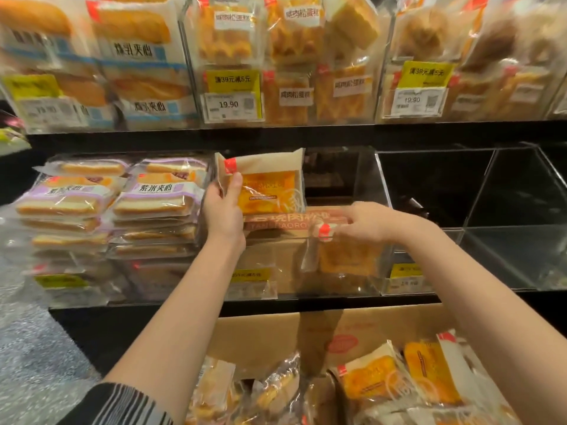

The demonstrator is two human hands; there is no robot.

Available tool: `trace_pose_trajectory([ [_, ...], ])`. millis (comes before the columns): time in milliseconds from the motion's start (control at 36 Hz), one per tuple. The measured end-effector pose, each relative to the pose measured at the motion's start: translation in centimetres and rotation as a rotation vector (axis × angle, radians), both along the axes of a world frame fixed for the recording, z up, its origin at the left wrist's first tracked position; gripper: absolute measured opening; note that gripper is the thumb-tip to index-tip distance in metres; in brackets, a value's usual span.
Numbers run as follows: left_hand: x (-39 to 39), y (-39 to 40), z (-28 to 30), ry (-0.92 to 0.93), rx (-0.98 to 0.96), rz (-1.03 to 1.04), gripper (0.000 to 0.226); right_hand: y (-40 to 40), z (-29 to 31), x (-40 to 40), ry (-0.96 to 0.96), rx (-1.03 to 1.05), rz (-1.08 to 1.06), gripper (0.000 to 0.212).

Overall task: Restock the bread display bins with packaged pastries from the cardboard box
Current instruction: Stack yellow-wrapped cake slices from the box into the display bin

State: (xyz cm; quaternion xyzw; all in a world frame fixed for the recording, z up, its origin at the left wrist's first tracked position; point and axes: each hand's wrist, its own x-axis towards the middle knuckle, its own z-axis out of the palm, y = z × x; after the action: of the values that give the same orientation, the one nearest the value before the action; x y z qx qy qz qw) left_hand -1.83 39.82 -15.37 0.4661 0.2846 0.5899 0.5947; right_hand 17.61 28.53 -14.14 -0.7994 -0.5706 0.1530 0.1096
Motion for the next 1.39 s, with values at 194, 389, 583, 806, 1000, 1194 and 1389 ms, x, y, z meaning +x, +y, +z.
trace_pose_trajectory([
  [194, 0.1, 0.4, 0.0, 0.148, 0.025, -0.092, 0.031, -0.5, -0.3, -0.5, 0.296, 0.070, 0.106, 0.021],
  [389, 0.0, -0.3, 0.1, 0.271, 0.086, -0.084, 0.027, -0.4, -0.3, -1.1, 0.224, 0.222, -0.035, 0.024],
  [583, -0.3, -0.6, 0.2, 0.322, 0.127, -0.110, 0.030, 0.3, 0.5, -2.8, 0.645, 0.632, 0.008, 0.061],
  [806, -2.5, 0.2, 2.2, 0.594, 0.304, -0.090, 0.055, 1.5, -0.6, -4.6, 0.595, 0.672, -0.010, 0.025],
  [1000, -5.0, 1.5, 4.1, 1.225, 0.486, -0.241, 0.043, 2.1, -0.8, -5.8, 0.354, 0.480, 0.111, 0.020],
  [1194, -4.6, 1.2, 2.5, 1.477, 0.506, -0.336, 0.017, 2.5, -0.5, -6.6, 0.187, 0.243, 0.160, 0.019],
  [1389, -3.8, 1.2, 2.4, 1.393, 0.525, -0.263, 0.018, 2.0, -1.4, -7.6, 0.209, 0.368, 0.223, 0.035],
])
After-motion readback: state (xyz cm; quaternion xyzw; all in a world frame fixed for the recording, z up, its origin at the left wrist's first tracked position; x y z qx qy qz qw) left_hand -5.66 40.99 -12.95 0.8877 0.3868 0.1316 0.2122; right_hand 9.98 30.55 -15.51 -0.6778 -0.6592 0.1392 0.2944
